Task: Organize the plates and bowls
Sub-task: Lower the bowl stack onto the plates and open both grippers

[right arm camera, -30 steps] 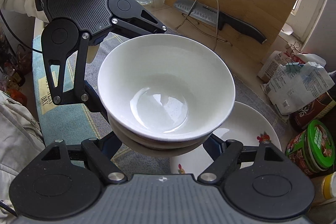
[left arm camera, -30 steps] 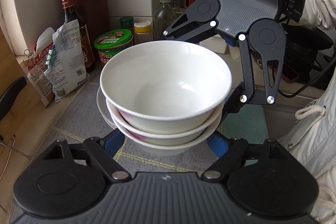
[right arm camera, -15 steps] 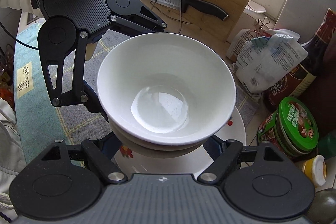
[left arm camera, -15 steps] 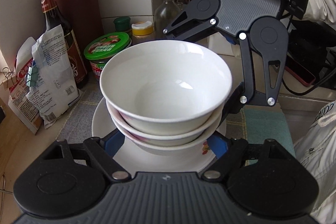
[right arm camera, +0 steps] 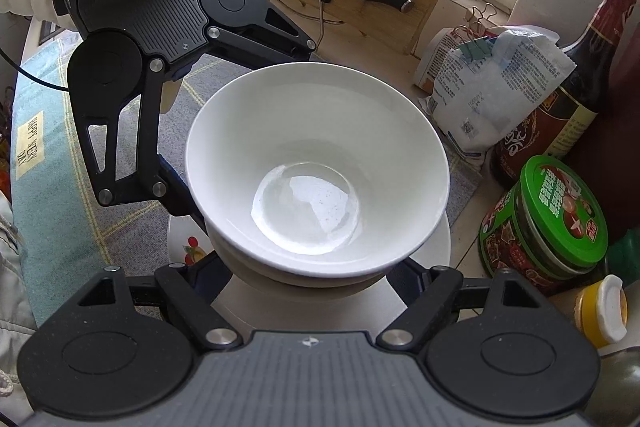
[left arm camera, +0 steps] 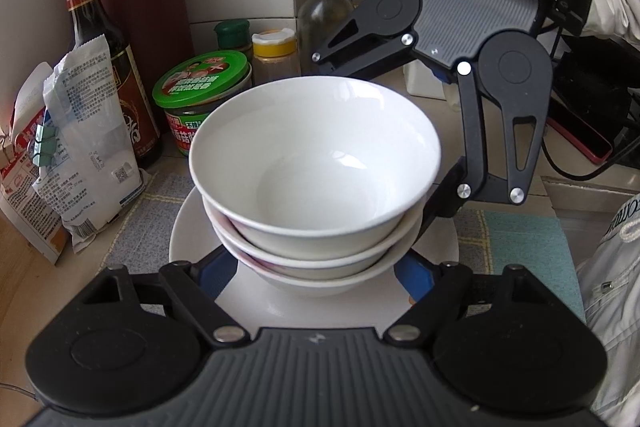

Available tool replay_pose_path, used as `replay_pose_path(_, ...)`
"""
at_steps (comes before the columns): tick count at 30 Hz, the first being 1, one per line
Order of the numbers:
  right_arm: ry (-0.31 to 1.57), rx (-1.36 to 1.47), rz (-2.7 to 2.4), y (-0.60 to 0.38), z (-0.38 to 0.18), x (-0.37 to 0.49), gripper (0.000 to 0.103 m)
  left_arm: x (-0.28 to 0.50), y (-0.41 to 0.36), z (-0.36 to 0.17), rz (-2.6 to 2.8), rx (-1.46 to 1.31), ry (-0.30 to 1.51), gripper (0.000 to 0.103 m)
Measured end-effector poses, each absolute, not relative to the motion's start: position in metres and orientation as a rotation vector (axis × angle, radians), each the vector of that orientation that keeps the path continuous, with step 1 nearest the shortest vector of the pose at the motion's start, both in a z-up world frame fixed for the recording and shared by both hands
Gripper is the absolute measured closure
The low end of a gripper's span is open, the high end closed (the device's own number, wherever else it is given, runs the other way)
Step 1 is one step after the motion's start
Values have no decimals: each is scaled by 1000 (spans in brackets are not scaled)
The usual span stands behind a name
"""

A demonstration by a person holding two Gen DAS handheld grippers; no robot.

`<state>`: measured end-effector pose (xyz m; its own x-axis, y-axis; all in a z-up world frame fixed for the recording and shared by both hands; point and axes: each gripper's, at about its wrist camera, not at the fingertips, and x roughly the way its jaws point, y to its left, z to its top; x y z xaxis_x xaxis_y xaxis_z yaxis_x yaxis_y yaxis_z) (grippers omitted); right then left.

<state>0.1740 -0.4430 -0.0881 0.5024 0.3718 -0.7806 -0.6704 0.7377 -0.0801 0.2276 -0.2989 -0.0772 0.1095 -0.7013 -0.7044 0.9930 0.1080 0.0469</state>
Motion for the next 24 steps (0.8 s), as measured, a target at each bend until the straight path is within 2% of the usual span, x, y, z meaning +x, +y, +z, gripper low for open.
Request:
replay_pose_path(13, 839, -390, 639, -444, -91, 178, 16, 226, -297, -79, -1354, 598, 592, 17)
replay_pose_path(15, 828, -385, 642, -444, -90, 176, 2, 224, -295, -77, -1346, 572, 582, 8)
replay_pose_path(16, 815, -381, 641, -444, -89, 175, 0, 223, -294, -77, -1336, 567, 578, 6)
replay_pose_path(18, 808, -377, 643, -443, -87, 173, 0, 219, -291, -77, -1302, 570, 556, 3)
replay_pose_path(24, 807, -368, 596, -442, -89, 164, 0, 205, -273, -77, -1205, 515, 535, 3)
